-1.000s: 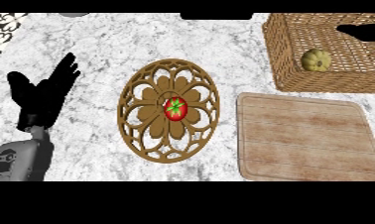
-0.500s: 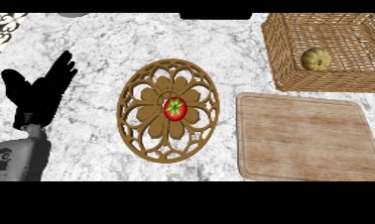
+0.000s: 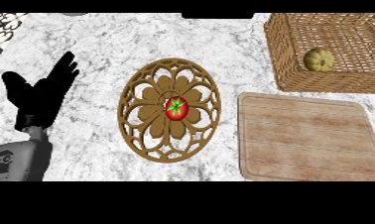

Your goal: Pick the squash from the cutting board and place it in the basket

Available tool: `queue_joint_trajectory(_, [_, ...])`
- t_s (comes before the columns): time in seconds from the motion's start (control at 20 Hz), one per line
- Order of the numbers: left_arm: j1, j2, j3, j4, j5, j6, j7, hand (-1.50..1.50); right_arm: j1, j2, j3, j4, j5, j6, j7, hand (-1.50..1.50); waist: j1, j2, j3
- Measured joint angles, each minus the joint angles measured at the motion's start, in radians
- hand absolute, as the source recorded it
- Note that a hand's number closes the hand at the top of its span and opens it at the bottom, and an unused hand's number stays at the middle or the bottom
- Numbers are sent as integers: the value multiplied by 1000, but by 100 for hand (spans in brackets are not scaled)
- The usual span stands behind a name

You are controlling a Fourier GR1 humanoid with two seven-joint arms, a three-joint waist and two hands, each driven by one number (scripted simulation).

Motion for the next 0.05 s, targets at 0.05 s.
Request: queue_joint_trajectory(0.05, [-2,4,4,8,1,-3,-6,0,11,-27,-3,28,-2,34,-17,-150,2,2,1])
